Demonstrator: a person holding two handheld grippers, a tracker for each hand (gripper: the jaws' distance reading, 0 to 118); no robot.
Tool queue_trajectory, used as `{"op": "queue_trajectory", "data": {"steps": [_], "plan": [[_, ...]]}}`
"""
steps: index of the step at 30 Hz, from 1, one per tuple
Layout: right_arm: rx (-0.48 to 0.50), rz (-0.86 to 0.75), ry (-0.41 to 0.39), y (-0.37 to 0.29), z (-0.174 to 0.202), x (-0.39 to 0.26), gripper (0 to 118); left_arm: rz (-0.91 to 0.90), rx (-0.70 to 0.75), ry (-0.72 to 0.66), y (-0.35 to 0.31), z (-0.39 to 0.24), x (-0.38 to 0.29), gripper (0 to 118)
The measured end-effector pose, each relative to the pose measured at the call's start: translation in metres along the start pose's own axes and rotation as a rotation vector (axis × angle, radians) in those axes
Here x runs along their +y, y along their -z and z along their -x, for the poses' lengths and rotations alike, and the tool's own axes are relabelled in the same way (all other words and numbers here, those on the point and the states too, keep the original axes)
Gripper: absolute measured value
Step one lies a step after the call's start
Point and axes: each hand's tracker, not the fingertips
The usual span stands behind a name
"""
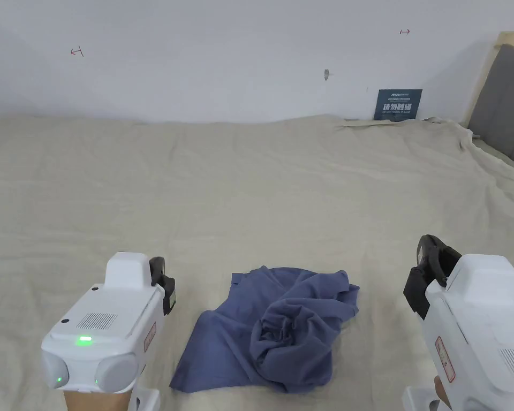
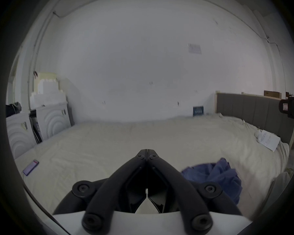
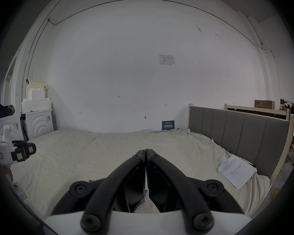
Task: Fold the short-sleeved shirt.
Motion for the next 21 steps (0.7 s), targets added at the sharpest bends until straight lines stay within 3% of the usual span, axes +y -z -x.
{"op": "queue_trajectory", "data": {"steps": [11,16,18,21], "plan": [[0.01,0.027,-0.003,0.009,0.002,-0.008,0,0.595,-0.108,-0.153,0.065,0.002,-0.064,0],[0.014,0.041,-0.002,0.013,0.0,-0.014,0,0.67,-0.089,-0.195,0.075,0.0,-0.086,0],[0.014,0.047,-0.003,0.013,0.0,-0.016,0,0.722,-0.103,-0.173,0.081,-0.001,-0.092,15],[0.017,0.054,-0.003,0.014,0.0,-0.018,0,0.715,-0.082,-0.136,0.081,-0.008,-0.098,70]]}}
